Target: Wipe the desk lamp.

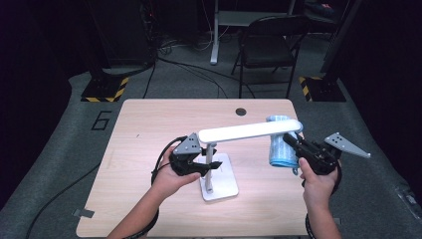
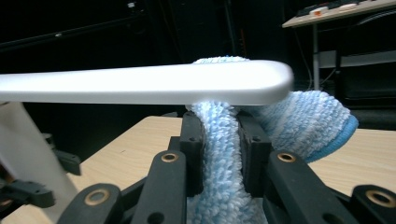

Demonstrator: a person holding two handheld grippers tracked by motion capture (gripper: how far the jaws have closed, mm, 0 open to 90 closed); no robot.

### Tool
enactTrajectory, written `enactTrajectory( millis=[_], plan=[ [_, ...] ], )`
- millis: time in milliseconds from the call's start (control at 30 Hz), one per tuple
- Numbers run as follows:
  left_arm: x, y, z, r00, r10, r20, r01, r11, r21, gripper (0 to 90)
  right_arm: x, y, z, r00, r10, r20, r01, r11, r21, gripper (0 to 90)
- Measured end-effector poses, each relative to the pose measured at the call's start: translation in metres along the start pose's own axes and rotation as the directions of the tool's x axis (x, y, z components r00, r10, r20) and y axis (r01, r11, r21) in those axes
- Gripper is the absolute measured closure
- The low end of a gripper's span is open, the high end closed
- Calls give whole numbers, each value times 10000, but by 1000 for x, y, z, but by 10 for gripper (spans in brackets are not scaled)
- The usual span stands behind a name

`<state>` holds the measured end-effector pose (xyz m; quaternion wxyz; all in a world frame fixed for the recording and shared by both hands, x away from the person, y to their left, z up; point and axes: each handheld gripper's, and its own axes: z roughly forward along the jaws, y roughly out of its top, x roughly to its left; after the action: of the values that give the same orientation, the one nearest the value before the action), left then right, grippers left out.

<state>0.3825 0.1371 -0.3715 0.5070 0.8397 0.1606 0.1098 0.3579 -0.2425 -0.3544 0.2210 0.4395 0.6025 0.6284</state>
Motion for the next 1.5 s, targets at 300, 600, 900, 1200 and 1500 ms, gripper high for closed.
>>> enactTrajectory(
  millis=[300,600,900,1200,1500],
  plan=[
    [0,0,0,10000,-4,-5,4,10000,17,525,3,-1,1,10000,-52,-16,52,10000,18,750],
    [0,-1,-1,10000,2,-27,-3,10000,-9,524,50,-4,14,9858,-882,-1431,930,9953,271,748],
    [0,-1,0,10000,-11,62,11,10000,-47,524,7,-3,0,9994,-26,-353,27,10000,33,749],
    [1,-1,-1,10000,21,86,-21,10000,19,524,-1,-1,-5,9999,-27,145,28,9999,-97,749],
    [0,-1,0,10000,-42,19,42,10000,-43,524,44,-2,14,9913,-755,-1075,794,9963,325,747]
  ],
)
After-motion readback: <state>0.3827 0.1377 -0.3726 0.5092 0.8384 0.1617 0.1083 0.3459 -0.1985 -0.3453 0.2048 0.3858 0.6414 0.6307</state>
